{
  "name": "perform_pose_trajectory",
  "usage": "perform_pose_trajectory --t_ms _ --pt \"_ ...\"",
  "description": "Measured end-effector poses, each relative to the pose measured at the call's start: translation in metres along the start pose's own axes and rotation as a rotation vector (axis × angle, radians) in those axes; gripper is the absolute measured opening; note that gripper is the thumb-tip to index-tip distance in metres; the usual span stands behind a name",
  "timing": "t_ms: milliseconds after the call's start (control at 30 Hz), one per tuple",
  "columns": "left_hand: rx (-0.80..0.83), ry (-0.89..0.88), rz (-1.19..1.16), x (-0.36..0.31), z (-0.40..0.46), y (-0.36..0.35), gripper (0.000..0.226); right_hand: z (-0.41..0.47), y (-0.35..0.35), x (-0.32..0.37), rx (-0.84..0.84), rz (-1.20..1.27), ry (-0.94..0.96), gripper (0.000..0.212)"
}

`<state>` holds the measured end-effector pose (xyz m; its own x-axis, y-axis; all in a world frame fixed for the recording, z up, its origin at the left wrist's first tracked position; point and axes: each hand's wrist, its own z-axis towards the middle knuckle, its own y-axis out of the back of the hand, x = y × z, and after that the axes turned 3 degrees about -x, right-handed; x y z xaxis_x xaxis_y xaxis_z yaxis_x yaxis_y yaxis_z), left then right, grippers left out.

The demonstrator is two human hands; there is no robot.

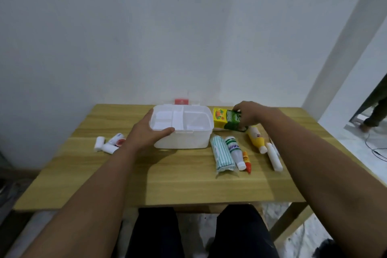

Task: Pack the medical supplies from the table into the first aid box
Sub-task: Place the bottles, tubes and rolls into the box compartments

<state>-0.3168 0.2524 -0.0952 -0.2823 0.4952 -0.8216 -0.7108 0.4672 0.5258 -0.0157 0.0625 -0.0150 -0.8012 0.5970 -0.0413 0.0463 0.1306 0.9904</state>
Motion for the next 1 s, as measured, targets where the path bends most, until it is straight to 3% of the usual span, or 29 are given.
perform_pose_trajectory --t_ms 200,333,433,633,800,1000 --pt "-0.006 0.005 -0.018 -0.005 -0.004 -0.001 0.073 0.006 0.068 0.006 -0.132 0.198 -0.01 0.082" --pt "-0.02 0.006 -0.022 -0.007 -0.004 -0.001 0.072 0.003 0.086 0.045 -0.019 0.091 0.077 0.074" --pt "-0.021 0.007 -0.015 -0.007 -0.004 0.0 0.072 0.009 0.072 0.079 -0.049 -0.095 0.103 0.069" --pt "-0.028 0.041 0.016 -0.007 -0.003 -0.001 0.094 0.025 0.049 0.125 -0.055 -0.09 0.166 0.055" --pt "-0.016 0.041 0.016 -0.006 -0.003 -0.001 0.094 0.037 0.016 0.147 -0.01 0.036 0.192 0.05" --pt "-0.031 0.058 -0.014 -0.004 -0.002 -0.001 0.101 0.045 -0.028 0.155 -0.013 0.239 0.22 0.015"
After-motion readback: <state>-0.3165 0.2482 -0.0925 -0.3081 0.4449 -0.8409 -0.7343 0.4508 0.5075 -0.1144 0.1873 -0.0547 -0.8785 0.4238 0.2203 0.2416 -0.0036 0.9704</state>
